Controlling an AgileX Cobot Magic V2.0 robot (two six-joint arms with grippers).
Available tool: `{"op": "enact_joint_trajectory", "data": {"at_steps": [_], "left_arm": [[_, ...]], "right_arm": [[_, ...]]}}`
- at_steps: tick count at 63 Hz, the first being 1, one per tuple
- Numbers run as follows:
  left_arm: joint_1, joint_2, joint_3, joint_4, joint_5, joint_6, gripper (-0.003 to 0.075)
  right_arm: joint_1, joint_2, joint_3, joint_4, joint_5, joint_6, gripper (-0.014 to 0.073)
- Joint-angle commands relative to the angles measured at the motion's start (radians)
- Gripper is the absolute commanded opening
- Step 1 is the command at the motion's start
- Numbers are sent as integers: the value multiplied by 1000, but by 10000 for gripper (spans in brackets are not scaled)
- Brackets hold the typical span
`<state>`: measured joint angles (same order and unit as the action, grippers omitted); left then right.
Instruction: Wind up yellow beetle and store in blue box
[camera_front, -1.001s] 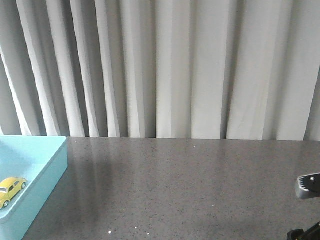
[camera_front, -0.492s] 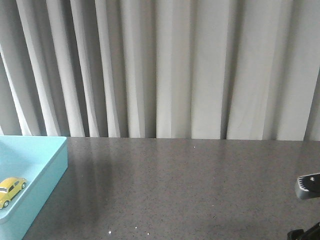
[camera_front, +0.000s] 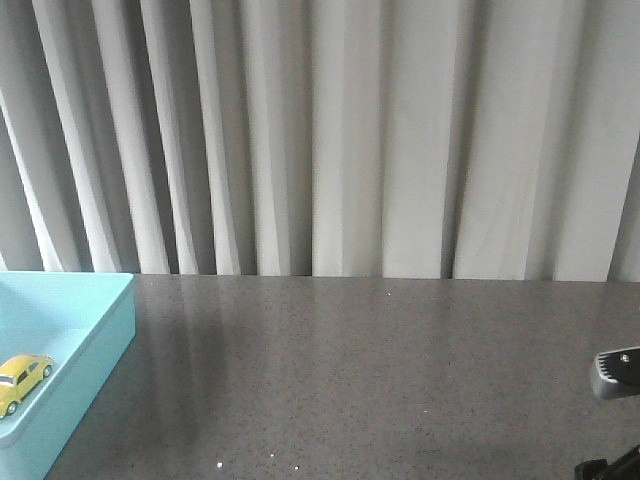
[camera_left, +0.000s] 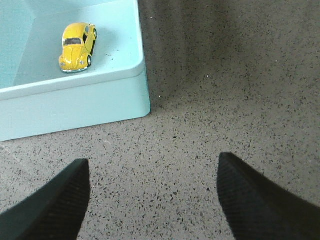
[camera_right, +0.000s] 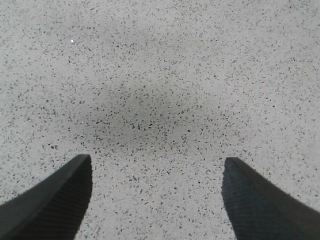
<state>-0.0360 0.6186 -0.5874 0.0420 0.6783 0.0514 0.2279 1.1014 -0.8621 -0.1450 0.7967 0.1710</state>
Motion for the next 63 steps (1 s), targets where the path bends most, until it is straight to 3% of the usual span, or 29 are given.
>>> {"op": "enact_joint_trajectory", "data": {"at_steps": [1,12,31,38,63], "left_arm": [[-7,5,-19,1,-72,-13,504],[-7,5,-19,2,-73,-13,372],[-7,5,-19,2,-84,-13,59],[-7,5,-19,5,-97,-13,-8],[-7,5,-19,-15,-105,-14,-7]], "right_arm": [[0,-19,-24,-2,-35,-1,515],[0,-19,-22,-2,-23,-1,383],[0,-19,-22,-2,-25,-1,-15],[0,-19,-22,-2,-25,-1,-8],[0,-19,-22,-2,-21,-1,-7]]}}
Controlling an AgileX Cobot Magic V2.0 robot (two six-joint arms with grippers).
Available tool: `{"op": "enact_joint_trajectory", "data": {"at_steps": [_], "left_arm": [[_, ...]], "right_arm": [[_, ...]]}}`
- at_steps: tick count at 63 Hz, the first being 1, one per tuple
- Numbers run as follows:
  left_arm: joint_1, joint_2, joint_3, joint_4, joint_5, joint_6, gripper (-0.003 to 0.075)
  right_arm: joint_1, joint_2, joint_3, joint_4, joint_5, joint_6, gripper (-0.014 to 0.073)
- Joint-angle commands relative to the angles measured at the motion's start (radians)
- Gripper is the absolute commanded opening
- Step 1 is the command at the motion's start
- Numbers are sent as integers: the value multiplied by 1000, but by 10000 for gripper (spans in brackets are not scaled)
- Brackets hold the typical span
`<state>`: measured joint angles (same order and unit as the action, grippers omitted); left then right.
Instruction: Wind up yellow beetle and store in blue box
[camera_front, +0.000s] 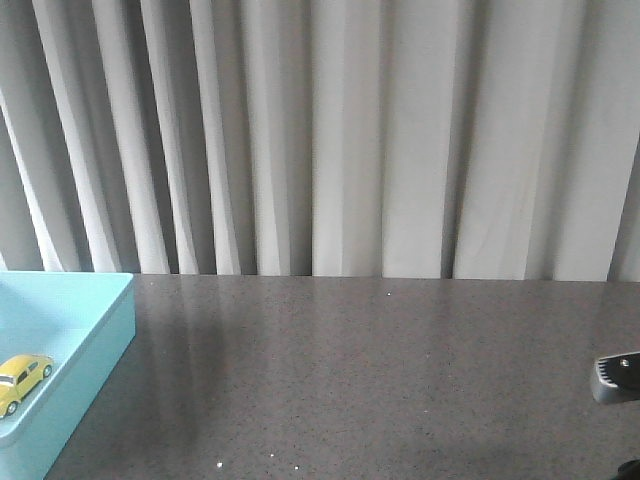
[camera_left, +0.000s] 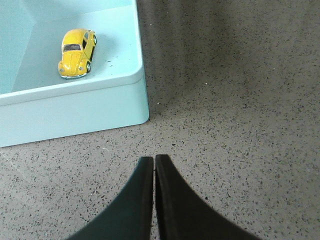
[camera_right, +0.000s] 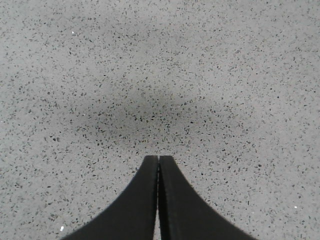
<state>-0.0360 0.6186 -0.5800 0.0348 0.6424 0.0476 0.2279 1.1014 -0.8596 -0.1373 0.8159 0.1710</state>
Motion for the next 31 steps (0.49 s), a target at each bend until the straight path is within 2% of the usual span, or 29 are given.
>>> {"op": "enact_joint_trajectory", "data": {"at_steps": [1,16,31], "left_arm": [[-7,5,-26,-8,-70,-11,-7],[-7,-7,-1,5,-96,-9,-6],[-4,-240,294,-14,-365,-9,-6]], "right_arm": [[0,-19,-24,-9,-41,-1,-7],[0,-19,-24,-9,-40,-1,-7],[-2,-19,-24,-16,-40,-1,-7]]}}
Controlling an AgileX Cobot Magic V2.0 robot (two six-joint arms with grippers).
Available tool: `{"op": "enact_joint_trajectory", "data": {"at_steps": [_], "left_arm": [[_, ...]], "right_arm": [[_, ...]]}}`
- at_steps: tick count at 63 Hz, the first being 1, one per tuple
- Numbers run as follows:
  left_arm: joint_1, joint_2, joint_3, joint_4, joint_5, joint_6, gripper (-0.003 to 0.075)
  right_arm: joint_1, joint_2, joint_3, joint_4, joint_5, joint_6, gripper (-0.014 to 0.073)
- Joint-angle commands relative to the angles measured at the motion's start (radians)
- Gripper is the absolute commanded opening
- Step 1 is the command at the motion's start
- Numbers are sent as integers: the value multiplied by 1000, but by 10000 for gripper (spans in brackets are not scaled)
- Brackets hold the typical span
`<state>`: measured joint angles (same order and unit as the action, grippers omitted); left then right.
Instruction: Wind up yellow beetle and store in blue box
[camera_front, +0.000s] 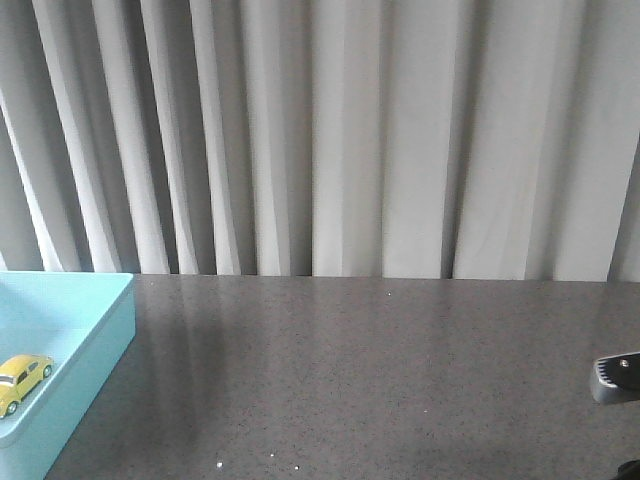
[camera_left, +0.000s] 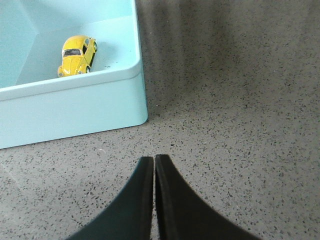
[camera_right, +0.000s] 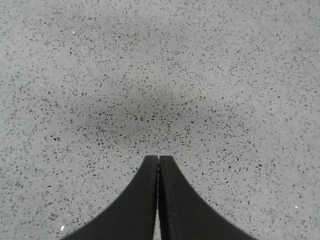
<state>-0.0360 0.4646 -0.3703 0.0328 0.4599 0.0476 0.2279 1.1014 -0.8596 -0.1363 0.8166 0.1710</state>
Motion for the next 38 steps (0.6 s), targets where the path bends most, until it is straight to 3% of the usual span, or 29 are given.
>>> {"op": "enact_joint_trajectory", "data": {"at_steps": [1,21,38], "left_arm": [[-4,-111,112,-13,-210,-9,-6],[-4,-431,386,-71,-478,-11,-6],[-7,-492,387,-62,-526,-11,-6]], "right_arm": [[-2,-19,-24,-17,-40,-1,-7],[-2,-19,-24,-17,-37,-1,-7],[-2,-19,-24,-17,-33,-1,-7]]}}
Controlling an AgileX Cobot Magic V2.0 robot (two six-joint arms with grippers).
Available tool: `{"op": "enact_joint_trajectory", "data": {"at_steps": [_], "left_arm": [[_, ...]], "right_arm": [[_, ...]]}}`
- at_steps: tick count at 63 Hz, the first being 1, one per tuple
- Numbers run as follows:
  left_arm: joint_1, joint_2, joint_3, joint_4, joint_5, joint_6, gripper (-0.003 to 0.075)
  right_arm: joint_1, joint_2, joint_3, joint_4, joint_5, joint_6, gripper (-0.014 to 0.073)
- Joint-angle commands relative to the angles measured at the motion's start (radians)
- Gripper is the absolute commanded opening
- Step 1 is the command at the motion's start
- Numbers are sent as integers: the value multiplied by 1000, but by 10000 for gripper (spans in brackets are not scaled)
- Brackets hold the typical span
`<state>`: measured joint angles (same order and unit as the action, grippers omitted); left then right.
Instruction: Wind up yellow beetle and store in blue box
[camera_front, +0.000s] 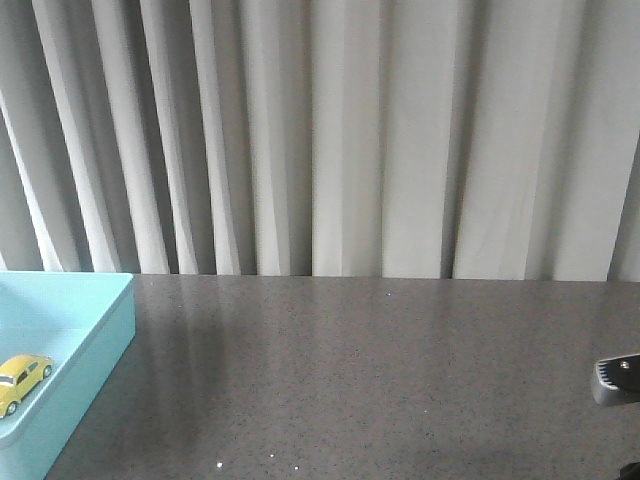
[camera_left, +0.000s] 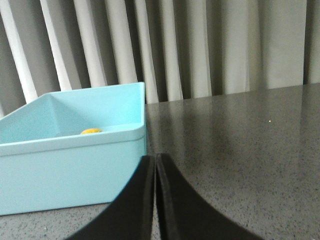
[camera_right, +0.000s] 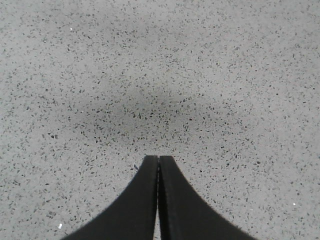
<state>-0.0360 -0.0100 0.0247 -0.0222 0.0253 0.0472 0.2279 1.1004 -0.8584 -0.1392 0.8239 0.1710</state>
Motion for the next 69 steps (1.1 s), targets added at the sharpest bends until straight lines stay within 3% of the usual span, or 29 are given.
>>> {"op": "enact_joint_trajectory", "data": {"at_steps": [1,46,56,69], "left_arm": [[-7,-17,-8,-9,-90,-11,-6],[-7,-17,-8,-8,-90,-10,-5],[-7,-17,-8,-9,-89,-10,-5],[-7,-17,-8,-9,-89,-10,-5]], "right_arm": [[-2,-18,-26,-14,-42,-1,-7],[-5,-57,-10,-26,-54,-5,-7],[-51,-206,129,-63,-215,-3,-7],[-183,-550,428,-56,-475,-1,-7]]}}
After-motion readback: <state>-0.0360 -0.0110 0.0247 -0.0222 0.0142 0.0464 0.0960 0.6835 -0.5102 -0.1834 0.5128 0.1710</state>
